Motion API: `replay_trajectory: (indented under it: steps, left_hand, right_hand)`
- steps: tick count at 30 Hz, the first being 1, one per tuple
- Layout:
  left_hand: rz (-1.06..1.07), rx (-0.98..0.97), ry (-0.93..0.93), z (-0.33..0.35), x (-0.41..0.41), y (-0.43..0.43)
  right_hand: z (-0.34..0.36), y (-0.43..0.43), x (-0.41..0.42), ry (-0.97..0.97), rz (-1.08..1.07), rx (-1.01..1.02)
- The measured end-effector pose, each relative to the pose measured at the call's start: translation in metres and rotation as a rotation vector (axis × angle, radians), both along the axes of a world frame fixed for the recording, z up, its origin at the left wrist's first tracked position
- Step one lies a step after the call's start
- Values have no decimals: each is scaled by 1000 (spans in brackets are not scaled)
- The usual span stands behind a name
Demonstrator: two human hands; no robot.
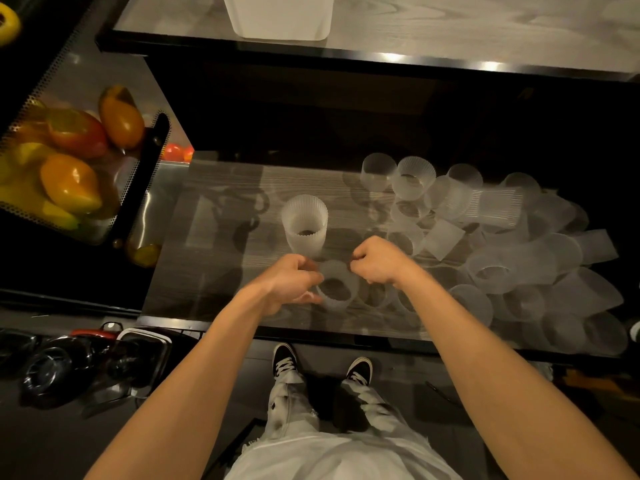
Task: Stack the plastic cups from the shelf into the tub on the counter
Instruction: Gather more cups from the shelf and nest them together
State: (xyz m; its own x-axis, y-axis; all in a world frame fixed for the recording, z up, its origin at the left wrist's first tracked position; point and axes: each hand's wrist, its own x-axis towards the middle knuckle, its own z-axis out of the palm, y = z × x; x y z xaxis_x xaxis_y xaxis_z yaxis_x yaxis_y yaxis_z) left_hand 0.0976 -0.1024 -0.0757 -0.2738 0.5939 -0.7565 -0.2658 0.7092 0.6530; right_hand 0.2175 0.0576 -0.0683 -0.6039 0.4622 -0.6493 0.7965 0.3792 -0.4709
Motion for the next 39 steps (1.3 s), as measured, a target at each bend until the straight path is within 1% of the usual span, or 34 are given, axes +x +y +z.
replay_trajectory:
  steps: [4,8,11,14,17,25,29,34,37,39]
  left_hand:
    - [-34,123,77,50,-16,11]
    - [-43,298,273,92,-38,17]
    - [-17,383,393,108,-52,16]
    - [23,415,451,111,-61,13]
    - [56,416,476,104,-67,9]
    - [9,310,560,60,-76,5]
    - [-80,247,648,48,-80,8]
    - [-184,120,673,41,-84,12]
    - [-313,44,806,51,-87,22]
    - [-381,37,908,63,-89,33]
  right_hand:
    - [34,25,-7,174,-91,-68]
    - [69,42,-22,385,-185,-84]
    - [85,42,-35,504,-250,-97]
    - [89,32,-46,571,-251,-53]
    - [86,23,-54,572,-226,-58]
    - [63,10,-62,458,-202,-47]
    - [54,6,-66,418,-186,-38]
    - [43,-1,-67,373,-165,-27]
    - [42,0,-62,379,-199,-43]
    - [41,3,-55,367,-217,-11]
